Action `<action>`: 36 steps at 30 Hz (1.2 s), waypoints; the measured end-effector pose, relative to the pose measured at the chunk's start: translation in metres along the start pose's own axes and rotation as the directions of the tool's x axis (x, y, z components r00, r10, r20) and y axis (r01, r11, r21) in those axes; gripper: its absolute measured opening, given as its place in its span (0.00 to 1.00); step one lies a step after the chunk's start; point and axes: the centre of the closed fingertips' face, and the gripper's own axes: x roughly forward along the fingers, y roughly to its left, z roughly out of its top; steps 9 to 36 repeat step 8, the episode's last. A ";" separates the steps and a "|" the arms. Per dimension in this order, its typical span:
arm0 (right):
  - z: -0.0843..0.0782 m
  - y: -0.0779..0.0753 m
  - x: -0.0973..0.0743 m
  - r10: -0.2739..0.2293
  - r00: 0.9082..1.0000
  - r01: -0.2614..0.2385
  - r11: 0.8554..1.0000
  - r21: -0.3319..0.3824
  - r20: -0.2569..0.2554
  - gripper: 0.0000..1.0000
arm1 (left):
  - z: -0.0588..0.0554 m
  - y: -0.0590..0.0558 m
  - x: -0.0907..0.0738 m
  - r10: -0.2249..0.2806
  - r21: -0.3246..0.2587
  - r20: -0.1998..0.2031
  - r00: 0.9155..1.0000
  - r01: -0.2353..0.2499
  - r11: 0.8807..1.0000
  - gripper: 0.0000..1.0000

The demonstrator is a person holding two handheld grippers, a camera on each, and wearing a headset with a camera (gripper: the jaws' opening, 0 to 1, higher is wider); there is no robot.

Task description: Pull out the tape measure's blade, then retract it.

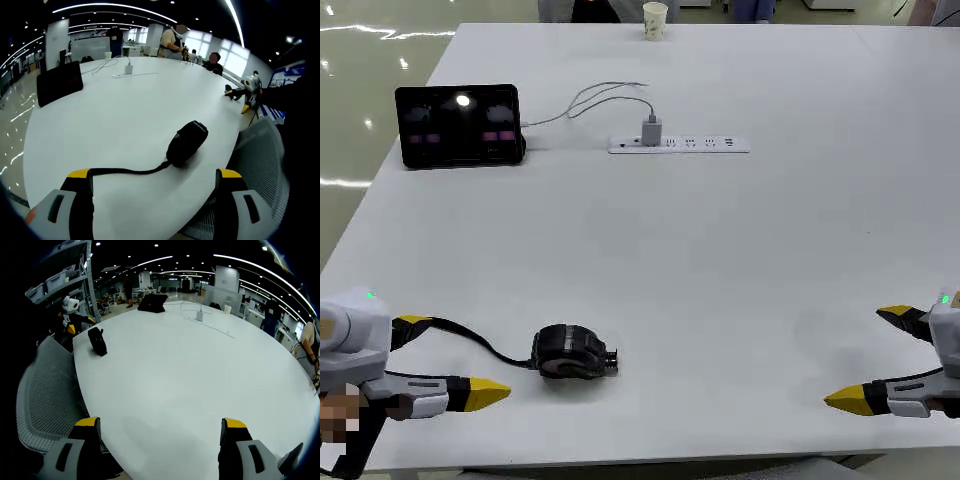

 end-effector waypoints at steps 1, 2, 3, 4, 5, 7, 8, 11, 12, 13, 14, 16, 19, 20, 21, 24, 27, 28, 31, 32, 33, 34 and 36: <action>-0.001 0.000 0.000 0.000 1.000 0.000 1.000 0.000 0.001 0.99 | 0.000 0.000 0.000 -0.001 -0.005 0.003 1.000 0.001 1.000 0.99; -0.001 0.001 0.000 0.001 1.000 -0.001 1.000 0.003 0.001 0.99 | 0.001 0.001 0.000 0.003 -0.004 0.005 1.000 -0.003 1.000 0.99; -0.002 0.001 0.000 0.003 1.000 -0.003 1.000 0.006 0.001 0.99 | 0.000 0.001 0.000 0.004 -0.003 0.004 1.000 -0.004 1.000 0.99; -0.003 0.002 0.000 0.004 1.000 -0.004 1.000 0.006 0.000 0.99 | 0.000 0.001 0.000 0.003 -0.005 0.003 1.000 -0.003 1.000 0.99; -0.004 0.002 0.000 0.006 1.000 -0.006 1.000 0.005 -0.002 0.99 | 0.001 0.001 -0.001 0.005 -0.004 0.004 1.000 -0.005 1.000 0.99; -0.004 0.002 0.000 0.008 1.000 -0.008 1.000 0.004 -0.006 0.99 | 0.001 0.003 -0.001 0.009 -0.003 0.004 1.000 -0.009 1.000 0.99; -0.004 0.001 -0.001 0.007 1.000 -0.007 1.000 0.003 -0.006 0.99 | 0.002 0.004 -0.002 0.010 -0.003 0.005 1.000 -0.010 1.000 0.99; -0.004 0.001 -0.001 0.007 1.000 -0.007 1.000 0.003 -0.006 0.99 | 0.002 0.004 -0.002 0.010 -0.003 0.005 1.000 -0.010 1.000 0.99; -0.004 0.001 -0.001 0.007 1.000 -0.007 1.000 0.003 -0.006 0.99 | 0.002 0.004 -0.002 0.010 -0.003 0.005 1.000 -0.010 1.000 0.99; -0.004 0.001 -0.001 0.007 1.000 -0.007 1.000 0.003 -0.006 0.99 | 0.002 0.004 -0.002 0.010 -0.003 0.005 1.000 -0.010 1.000 0.99; -0.004 0.001 -0.001 0.007 1.000 -0.007 1.000 0.003 -0.006 0.99 | 0.002 0.004 -0.002 0.010 -0.003 0.005 1.000 -0.010 1.000 0.99; -0.004 0.001 -0.001 0.007 1.000 -0.007 1.000 0.003 -0.006 0.99 | 0.002 0.004 -0.002 0.010 -0.003 0.005 1.000 -0.010 1.000 0.99; -0.004 0.001 -0.001 0.007 1.000 -0.007 1.000 0.003 -0.006 0.99 | 0.002 0.004 -0.002 0.010 -0.003 0.005 1.000 -0.010 1.000 0.99; -0.004 0.001 -0.001 0.007 1.000 -0.007 1.000 0.003 -0.006 0.99 | 0.002 0.004 -0.002 0.010 -0.003 0.005 1.000 -0.010 1.000 0.99; -0.004 0.001 -0.001 0.007 1.000 -0.007 1.000 0.003 -0.006 0.99 | 0.002 0.004 -0.002 0.010 -0.003 0.005 1.000 -0.010 1.000 0.99; -0.004 0.001 -0.001 0.007 1.000 -0.007 1.000 0.003 -0.006 0.99 | 0.002 0.004 -0.002 0.010 -0.003 0.005 1.000 -0.010 1.000 0.99; -0.004 0.001 -0.001 0.007 1.000 -0.007 1.000 0.003 -0.006 0.99 | 0.002 0.004 -0.002 0.010 -0.003 0.005 1.000 -0.010 1.000 0.99; -0.004 0.001 -0.001 0.007 1.000 -0.007 1.000 0.003 -0.006 0.99 | 0.002 0.004 -0.002 0.010 -0.003 0.005 1.000 -0.010 1.000 0.99; -0.004 0.001 -0.001 0.007 1.000 -0.007 1.000 0.003 -0.006 0.99 | 0.002 0.004 -0.002 0.010 -0.003 0.005 1.000 -0.010 1.000 0.99; -0.004 0.001 -0.001 0.007 1.000 -0.007 1.000 0.003 -0.006 0.99 | 0.002 0.004 -0.002 0.010 -0.003 0.005 1.000 -0.010 1.000 0.99; -0.004 0.001 -0.001 0.007 1.000 -0.007 1.000 0.003 -0.006 0.99 | 0.002 0.004 -0.002 0.010 -0.003 0.005 1.000 -0.010 1.000 0.99; -0.004 0.001 -0.001 0.007 1.000 -0.007 1.000 0.003 -0.006 0.99 | 0.002 0.004 -0.002 0.010 -0.003 0.005 1.000 -0.010 1.000 0.99; -0.004 0.001 -0.001 0.007 1.000 -0.007 1.000 0.003 -0.006 0.99 | 0.002 0.004 -0.002 0.010 -0.003 0.005 1.000 -0.010 1.000 0.99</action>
